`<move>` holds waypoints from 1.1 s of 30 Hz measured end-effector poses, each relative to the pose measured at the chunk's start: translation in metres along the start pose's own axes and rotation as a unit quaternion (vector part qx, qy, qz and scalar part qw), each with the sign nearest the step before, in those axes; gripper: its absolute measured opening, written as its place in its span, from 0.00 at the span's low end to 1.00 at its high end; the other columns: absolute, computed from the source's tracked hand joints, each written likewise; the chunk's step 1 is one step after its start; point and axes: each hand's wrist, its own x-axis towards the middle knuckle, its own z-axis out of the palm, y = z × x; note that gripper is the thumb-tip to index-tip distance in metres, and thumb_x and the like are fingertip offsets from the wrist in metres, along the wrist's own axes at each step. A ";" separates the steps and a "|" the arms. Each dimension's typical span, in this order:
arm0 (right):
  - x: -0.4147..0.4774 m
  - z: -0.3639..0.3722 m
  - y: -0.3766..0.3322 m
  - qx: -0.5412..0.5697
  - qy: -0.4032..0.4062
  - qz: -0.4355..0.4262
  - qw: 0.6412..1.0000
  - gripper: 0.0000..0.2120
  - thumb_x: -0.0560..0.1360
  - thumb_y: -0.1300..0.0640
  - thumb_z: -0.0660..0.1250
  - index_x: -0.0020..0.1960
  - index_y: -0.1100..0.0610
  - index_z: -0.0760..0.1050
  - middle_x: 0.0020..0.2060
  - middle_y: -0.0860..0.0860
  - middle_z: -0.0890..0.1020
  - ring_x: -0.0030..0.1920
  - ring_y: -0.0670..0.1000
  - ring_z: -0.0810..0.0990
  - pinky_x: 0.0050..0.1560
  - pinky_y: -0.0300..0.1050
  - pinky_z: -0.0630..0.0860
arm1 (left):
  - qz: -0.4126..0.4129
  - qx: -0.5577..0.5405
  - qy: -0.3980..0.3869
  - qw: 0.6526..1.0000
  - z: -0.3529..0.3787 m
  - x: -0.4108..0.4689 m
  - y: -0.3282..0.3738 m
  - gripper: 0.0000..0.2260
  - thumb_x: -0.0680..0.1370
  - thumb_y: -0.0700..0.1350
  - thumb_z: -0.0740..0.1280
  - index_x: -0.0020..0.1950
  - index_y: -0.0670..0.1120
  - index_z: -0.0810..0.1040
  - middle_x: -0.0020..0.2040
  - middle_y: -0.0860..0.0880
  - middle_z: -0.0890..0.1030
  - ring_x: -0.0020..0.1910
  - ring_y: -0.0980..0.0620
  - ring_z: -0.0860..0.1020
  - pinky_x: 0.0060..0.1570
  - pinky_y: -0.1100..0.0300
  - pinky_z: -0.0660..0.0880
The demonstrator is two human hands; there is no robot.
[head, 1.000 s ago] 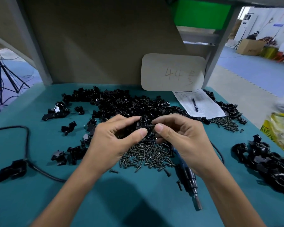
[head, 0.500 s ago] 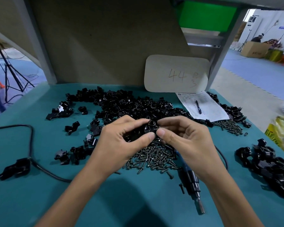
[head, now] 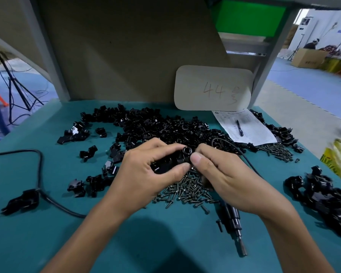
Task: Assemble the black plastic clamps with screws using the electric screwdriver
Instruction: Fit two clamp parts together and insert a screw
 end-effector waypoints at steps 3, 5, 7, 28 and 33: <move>0.000 -0.006 -0.002 0.003 0.001 0.005 1.000 0.19 0.80 0.33 0.53 0.45 0.46 0.71 0.34 0.51 0.75 0.34 0.53 0.75 0.36 0.57 0.74 | -0.004 -0.012 -0.002 1.000 0.001 0.000 0.001 0.15 0.73 0.50 0.77 0.59 0.54 0.85 0.47 0.52 0.80 0.43 0.50 0.82 0.36 0.52 0.81; 0.000 -0.008 -0.002 0.051 -0.012 0.012 0.999 0.15 0.81 0.35 0.55 0.46 0.44 0.71 0.33 0.49 0.76 0.34 0.52 0.75 0.36 0.56 0.75 | -0.003 -0.013 -0.001 1.000 0.001 0.000 0.002 0.15 0.72 0.51 0.76 0.58 0.54 0.85 0.48 0.53 0.81 0.43 0.51 0.82 0.36 0.55 0.81; 0.000 -0.008 -0.001 0.045 -0.015 0.002 0.999 0.16 0.81 0.34 0.55 0.44 0.44 0.71 0.34 0.46 0.77 0.35 0.48 0.78 0.36 0.56 0.77 | -0.002 -0.015 -0.006 1.000 0.001 0.000 0.002 0.15 0.72 0.51 0.76 0.58 0.54 0.84 0.48 0.54 0.81 0.44 0.52 0.82 0.37 0.58 0.81; 0.002 -0.003 0.056 -0.091 0.125 0.142 0.978 0.24 0.75 0.25 0.53 0.54 0.42 0.73 0.40 0.41 0.81 0.40 0.44 0.81 0.38 0.45 0.76 | -0.039 -0.012 0.017 0.999 -0.002 -0.004 -0.009 0.15 0.72 0.54 0.77 0.58 0.54 0.85 0.48 0.54 0.81 0.43 0.53 0.82 0.37 0.62 0.79; -0.025 0.035 0.127 -0.276 -0.008 0.371 0.886 0.34 0.77 0.32 0.64 0.70 0.52 0.58 0.58 0.57 0.77 0.56 0.63 0.79 0.49 0.53 0.73 | -0.099 -0.018 0.026 0.995 0.003 -0.009 -0.027 0.20 0.70 0.55 0.76 0.60 0.50 0.85 0.47 0.54 0.80 0.43 0.56 0.80 0.42 0.62 0.75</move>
